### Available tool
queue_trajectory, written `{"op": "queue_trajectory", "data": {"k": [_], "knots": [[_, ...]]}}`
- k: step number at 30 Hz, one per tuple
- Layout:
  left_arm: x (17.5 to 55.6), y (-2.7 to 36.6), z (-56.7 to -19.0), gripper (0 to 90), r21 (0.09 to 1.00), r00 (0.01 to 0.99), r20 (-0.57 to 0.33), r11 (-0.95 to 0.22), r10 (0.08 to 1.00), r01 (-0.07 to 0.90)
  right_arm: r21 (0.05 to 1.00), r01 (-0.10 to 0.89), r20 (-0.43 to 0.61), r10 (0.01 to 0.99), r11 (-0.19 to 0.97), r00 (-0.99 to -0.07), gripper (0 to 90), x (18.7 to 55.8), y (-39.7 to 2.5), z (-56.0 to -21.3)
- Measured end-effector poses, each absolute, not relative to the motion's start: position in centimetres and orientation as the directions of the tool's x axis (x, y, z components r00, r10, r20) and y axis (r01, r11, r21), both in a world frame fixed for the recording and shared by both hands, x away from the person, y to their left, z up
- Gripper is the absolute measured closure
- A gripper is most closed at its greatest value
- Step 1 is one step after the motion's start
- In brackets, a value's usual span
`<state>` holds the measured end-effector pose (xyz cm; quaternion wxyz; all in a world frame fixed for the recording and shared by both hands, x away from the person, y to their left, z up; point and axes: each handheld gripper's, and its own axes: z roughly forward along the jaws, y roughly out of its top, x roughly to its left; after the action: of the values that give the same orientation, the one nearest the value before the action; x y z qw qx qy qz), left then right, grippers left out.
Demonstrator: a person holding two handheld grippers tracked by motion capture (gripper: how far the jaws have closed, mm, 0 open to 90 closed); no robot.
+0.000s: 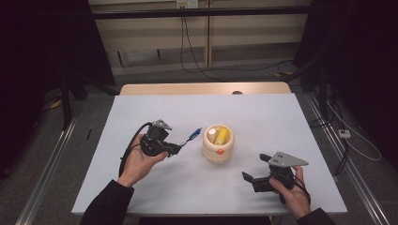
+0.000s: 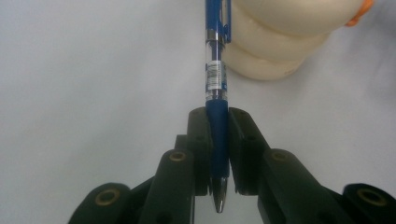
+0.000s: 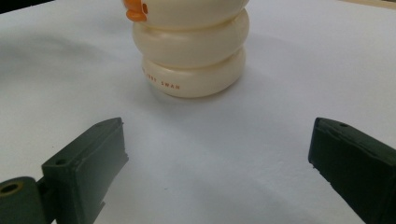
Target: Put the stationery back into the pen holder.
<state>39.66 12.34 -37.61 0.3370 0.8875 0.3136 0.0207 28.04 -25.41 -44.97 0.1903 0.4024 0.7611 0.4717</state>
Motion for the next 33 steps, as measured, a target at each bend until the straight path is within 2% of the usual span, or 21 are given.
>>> {"op": "queue_trajectory", "data": {"k": [13,22,26,33], "knots": [[38.5,12.6,-35.3,80.2,0.688,0.850,-0.160,-0.561,0.502,0.461,0.874,0.417,0.068,0.788,0.248,-0.612,3.8,27.8,-25.1,-44.8],[37.2,11.3,-34.7,80.2,0.694,0.888,-0.139,-0.597,0.438,0.403,0.864,0.378,-0.005,0.757,0.332,-0.653,4.0,27.3,-23.9,-44.8],[36.8,10.6,-34.8,80.2,0.693,0.909,-0.157,-0.613,0.385,0.380,0.869,0.355,-0.031,0.752,0.346,-0.658,3.9,27.2,-23.6,-44.7],[36.3,9.4,-35.0,80.2,0.672,0.927,-0.153,-0.652,0.342,0.351,0.868,0.283,-0.130,0.735,0.409,-0.665,4.4,26.8,-22.2,-44.4]]}}
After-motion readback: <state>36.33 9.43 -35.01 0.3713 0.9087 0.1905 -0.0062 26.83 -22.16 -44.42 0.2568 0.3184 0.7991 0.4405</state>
